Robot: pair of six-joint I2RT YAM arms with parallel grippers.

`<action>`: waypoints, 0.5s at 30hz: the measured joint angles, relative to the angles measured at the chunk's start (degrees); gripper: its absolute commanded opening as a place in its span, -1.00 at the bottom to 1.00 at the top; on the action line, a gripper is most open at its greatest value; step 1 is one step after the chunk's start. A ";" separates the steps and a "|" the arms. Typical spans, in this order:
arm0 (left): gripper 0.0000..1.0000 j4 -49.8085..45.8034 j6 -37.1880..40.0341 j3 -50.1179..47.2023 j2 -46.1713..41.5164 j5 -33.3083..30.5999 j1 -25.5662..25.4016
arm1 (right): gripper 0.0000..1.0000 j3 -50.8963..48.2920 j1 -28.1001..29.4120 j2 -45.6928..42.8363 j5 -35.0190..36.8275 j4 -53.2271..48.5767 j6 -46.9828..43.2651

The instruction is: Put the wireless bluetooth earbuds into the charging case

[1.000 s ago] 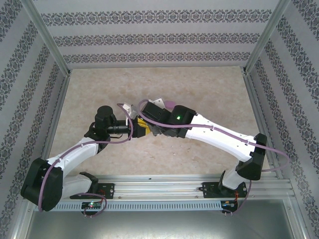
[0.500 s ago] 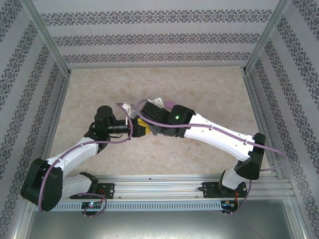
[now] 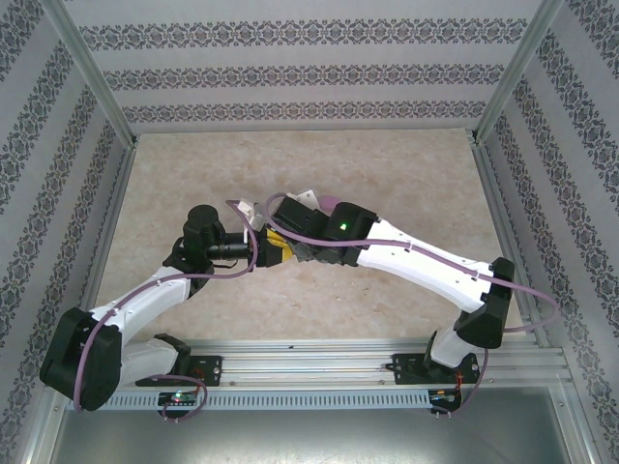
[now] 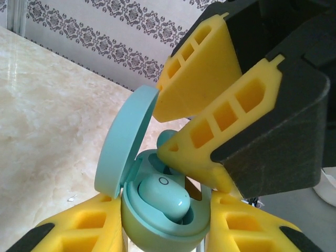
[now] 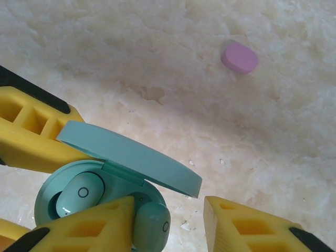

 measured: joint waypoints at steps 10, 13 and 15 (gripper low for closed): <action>-0.87 0.02 0.00 0.28 0.00 0.02 0.00 | -0.13 -0.61 0.00 -6.36 -3.56 4.09 1.92; -0.87 0.02 0.00 0.46 0.00 0.02 0.00 | -0.12 -1.49 -0.04 -8.46 -4.22 4.66 2.43; -0.87 0.02 0.00 0.50 -0.02 0.02 0.00 | -0.11 -3.23 -0.57 -10.62 -4.94 6.10 3.13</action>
